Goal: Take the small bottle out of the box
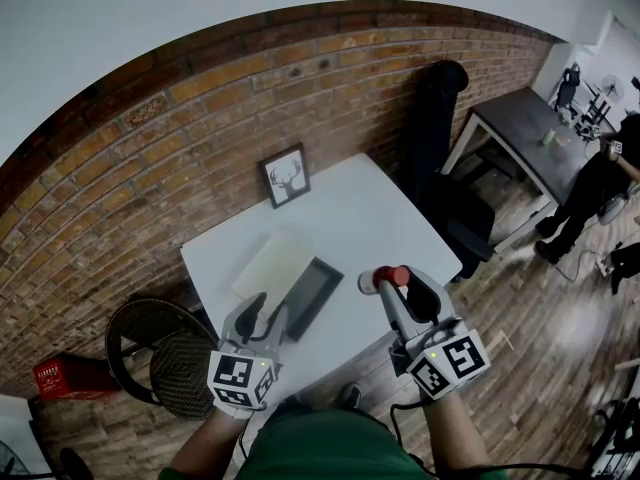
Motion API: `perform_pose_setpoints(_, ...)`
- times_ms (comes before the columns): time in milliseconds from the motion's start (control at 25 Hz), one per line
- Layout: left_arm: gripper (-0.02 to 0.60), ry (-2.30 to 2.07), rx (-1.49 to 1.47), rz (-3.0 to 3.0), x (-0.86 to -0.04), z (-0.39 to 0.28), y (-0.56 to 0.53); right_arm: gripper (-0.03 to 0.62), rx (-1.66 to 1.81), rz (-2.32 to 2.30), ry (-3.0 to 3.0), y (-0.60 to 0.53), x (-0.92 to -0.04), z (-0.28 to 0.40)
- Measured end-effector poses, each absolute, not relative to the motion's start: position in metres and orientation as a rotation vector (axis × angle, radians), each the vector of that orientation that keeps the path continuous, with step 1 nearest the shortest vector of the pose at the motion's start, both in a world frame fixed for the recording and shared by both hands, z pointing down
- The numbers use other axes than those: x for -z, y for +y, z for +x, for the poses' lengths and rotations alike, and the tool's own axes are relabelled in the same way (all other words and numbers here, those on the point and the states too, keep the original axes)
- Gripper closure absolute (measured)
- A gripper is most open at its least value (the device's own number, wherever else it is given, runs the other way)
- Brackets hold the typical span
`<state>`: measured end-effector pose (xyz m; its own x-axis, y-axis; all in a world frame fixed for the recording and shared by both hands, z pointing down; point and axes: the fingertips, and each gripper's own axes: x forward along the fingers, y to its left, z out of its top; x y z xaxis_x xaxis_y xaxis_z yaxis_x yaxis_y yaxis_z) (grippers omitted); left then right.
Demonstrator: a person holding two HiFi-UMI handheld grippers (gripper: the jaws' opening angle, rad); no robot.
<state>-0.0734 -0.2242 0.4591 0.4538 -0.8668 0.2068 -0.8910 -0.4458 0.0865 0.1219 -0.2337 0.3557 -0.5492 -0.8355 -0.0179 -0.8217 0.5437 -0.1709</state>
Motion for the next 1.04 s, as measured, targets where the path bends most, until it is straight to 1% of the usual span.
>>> perform_pose_setpoints(1040, 0.417, -1.51, -0.211, 2.52, -0.4657, -0.0769, -0.2262, 0.453, 0.222, -1.471, 2.664, -0.2342, -0.36, 0.1183)
